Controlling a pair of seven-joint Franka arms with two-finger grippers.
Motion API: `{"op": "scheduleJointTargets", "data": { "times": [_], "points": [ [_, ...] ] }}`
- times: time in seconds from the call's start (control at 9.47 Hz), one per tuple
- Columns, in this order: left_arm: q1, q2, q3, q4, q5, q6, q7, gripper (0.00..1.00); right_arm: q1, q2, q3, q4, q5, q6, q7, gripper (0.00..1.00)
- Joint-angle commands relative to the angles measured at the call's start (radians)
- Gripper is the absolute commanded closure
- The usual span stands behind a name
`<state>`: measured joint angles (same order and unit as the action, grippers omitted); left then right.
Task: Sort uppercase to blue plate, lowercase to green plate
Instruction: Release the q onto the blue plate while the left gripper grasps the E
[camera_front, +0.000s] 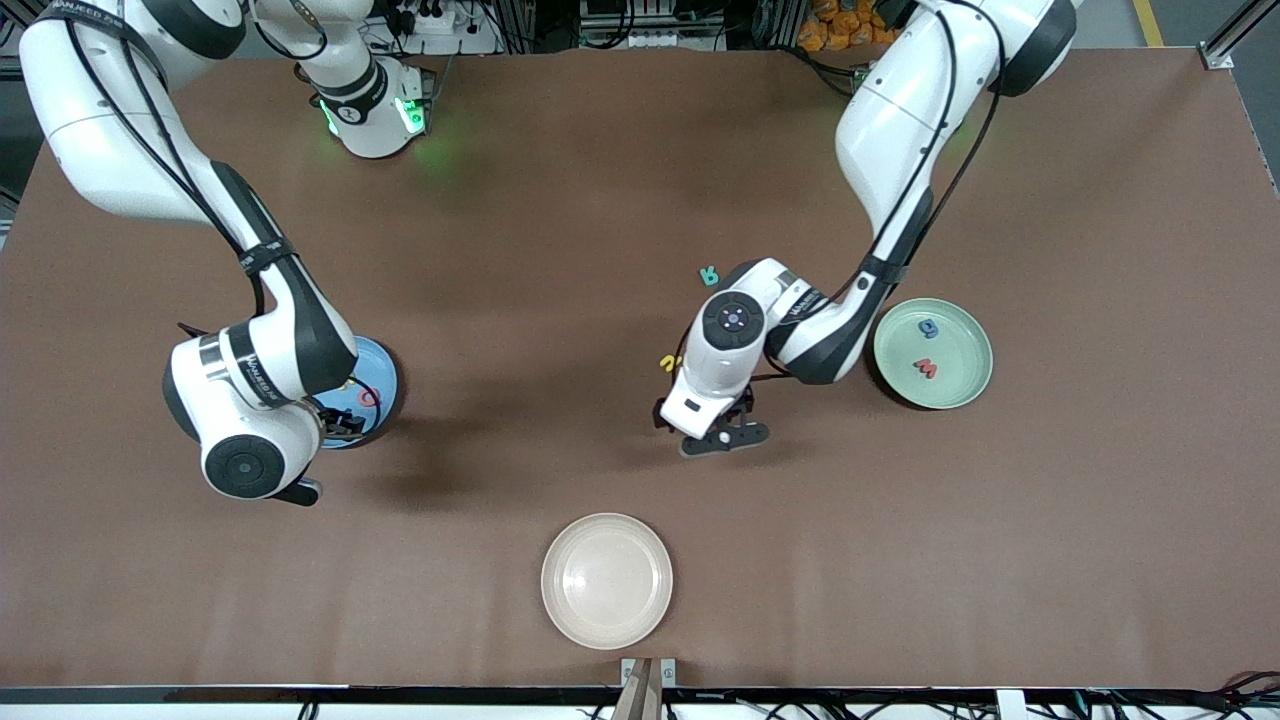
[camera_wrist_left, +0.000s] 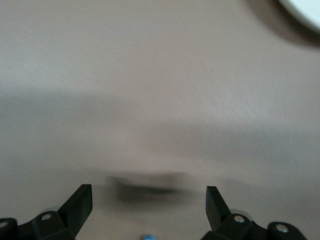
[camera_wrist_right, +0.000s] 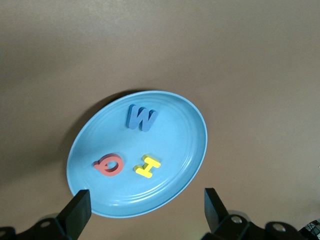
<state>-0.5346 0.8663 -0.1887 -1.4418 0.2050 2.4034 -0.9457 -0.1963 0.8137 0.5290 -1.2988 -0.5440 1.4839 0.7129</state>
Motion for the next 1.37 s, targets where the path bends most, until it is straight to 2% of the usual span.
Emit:
{"op": "scheduleJointTargets", "data": {
  "times": [0.0, 0.11, 0.32, 0.42, 0.63, 0.74, 0.95, 1.06, 1.27],
  "points": [
    [-0.080, 0.028, 0.029, 0.017, 0.010, 0.011, -0.036, 0.00, -0.011, -0.016, 0.045, 0.047, -0.008, -0.036, -0.021, 0.00],
    [-0.079, 0.023, 0.029, 0.015, 0.004, -0.022, -0.098, 0.00, -0.008, -0.018, 0.051, 0.067, -0.008, -0.045, -0.024, 0.00],
    [-0.050, 0.005, 0.029, 0.017, 0.002, -0.118, -0.097, 0.00, -0.008, -0.033, 0.072, 0.111, -0.011, -0.074, -0.097, 0.00],
    [-0.042, 0.004, 0.029, 0.015, -0.004, -0.141, -0.108, 0.00, -0.005, -0.071, 0.057, 0.113, -0.011, -0.074, -0.174, 0.00],
    [-0.016, -0.001, 0.029, 0.011, -0.002, -0.187, -0.101, 0.00, -0.002, -0.167, -0.015, 0.102, 0.025, -0.079, -0.371, 0.00],
    [-0.013, -0.013, 0.029, -0.002, 0.004, -0.207, -0.049, 0.00, 0.015, -0.235, -0.105, 0.095, 0.106, -0.103, -0.462, 0.00],
    [-0.013, -0.026, 0.018, -0.005, -0.006, -0.234, 0.037, 0.00, 0.125, -0.342, -0.380, 0.095, 0.261, -0.103, -0.701, 0.00],
    [-0.013, -0.033, 0.015, -0.015, -0.007, -0.234, 0.039, 0.00, 0.155, -0.372, -0.458, 0.090, 0.315, -0.103, -0.755, 0.00],
    [-0.013, -0.056, 0.015, -0.020, -0.027, -0.234, 0.056, 0.00, 0.198, -0.445, -0.523, 0.040, 0.355, -0.097, -0.793, 0.00]
  ]
}}
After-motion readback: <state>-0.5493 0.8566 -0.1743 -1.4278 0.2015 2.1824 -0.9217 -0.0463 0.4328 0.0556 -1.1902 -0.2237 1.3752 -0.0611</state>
